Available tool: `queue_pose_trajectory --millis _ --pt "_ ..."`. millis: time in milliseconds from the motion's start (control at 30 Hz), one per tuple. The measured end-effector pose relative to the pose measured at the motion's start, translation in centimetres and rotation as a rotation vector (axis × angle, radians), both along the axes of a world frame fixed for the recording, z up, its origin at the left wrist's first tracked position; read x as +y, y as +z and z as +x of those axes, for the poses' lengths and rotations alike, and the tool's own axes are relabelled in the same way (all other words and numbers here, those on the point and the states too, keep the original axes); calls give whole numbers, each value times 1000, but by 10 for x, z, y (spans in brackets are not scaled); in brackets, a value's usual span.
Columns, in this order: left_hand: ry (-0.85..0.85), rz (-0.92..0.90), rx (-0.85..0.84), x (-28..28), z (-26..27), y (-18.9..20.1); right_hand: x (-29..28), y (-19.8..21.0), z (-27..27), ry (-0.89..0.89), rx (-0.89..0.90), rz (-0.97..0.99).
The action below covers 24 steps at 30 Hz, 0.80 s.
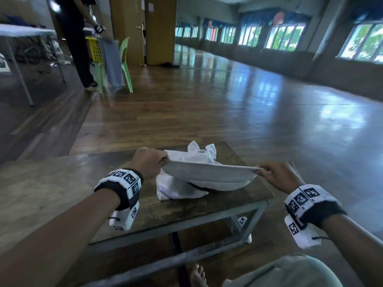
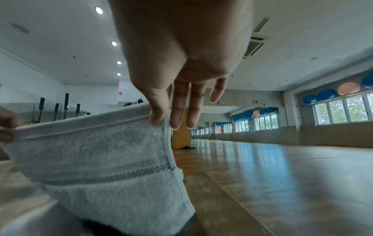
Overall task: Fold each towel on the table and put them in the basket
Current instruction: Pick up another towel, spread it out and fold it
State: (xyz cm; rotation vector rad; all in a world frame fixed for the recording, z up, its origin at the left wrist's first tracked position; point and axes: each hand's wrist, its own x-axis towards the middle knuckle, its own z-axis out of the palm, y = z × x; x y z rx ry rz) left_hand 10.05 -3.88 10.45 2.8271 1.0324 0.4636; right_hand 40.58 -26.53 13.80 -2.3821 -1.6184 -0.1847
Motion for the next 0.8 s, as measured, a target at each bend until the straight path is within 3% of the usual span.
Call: queue_pose_trajectory --millis 167,367,567,800 --pt "91 206 -110 16 -7 75 30 68 7 65 92 238" --pt "190 389 -274 29 -45 216 60 185 -22 208 21 566" --pt "244 585 -400 -4 -106 347 60 312 -63 276 -27 740" --pt "373 788 -363 -60 -159 434 40 391 -100 331 -12 888"
